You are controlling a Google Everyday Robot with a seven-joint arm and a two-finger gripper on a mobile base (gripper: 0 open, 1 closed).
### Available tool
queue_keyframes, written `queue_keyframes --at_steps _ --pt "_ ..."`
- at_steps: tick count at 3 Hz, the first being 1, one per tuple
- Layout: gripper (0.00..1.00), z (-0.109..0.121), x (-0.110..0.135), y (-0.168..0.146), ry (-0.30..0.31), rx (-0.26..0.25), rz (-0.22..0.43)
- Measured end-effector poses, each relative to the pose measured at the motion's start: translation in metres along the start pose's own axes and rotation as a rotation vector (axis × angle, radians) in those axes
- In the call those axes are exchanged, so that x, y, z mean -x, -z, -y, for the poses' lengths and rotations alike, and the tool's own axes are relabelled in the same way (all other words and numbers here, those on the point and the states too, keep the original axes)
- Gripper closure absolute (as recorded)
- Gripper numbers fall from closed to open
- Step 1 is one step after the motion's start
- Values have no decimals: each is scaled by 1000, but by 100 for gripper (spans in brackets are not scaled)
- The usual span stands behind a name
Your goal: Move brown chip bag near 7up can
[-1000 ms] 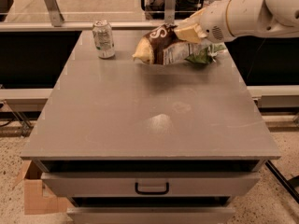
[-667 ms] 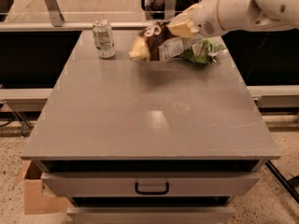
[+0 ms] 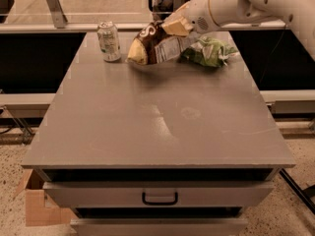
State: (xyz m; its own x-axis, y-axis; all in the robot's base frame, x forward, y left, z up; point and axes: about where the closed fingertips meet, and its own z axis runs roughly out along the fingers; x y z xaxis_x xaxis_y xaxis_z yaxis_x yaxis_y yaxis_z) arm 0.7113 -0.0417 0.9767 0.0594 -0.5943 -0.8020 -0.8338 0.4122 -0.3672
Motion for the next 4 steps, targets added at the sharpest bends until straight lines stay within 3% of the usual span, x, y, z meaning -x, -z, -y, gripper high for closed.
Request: queue_keyframes --at_steps 1,4 --pt "69 0 8 -16 8 36 0" --pt "0 -4 5 -26 1 75 -19"
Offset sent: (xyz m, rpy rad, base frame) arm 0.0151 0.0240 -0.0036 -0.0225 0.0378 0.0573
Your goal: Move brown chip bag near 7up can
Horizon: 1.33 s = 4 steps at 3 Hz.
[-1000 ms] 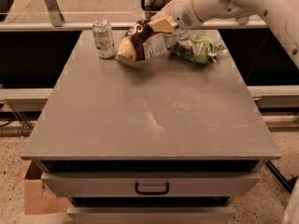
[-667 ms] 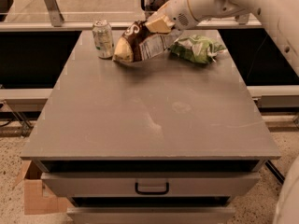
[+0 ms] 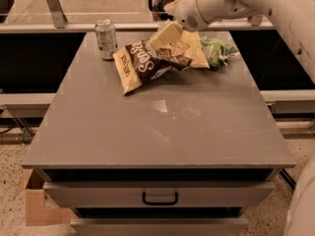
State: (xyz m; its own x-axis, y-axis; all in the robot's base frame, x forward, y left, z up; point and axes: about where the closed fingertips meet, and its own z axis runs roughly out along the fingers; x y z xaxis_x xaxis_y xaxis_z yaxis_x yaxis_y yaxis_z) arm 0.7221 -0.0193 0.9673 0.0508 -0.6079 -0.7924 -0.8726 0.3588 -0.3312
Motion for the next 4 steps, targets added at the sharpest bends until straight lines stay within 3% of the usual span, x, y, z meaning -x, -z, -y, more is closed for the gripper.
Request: queue_keyframes --at_steps 1,3,4 --pt "0 2 -15 19 -40 -18 11" --pt "0 29 -104 141 -274 -301 -7" --pt "0 29 -104 141 -274 -301 -7"
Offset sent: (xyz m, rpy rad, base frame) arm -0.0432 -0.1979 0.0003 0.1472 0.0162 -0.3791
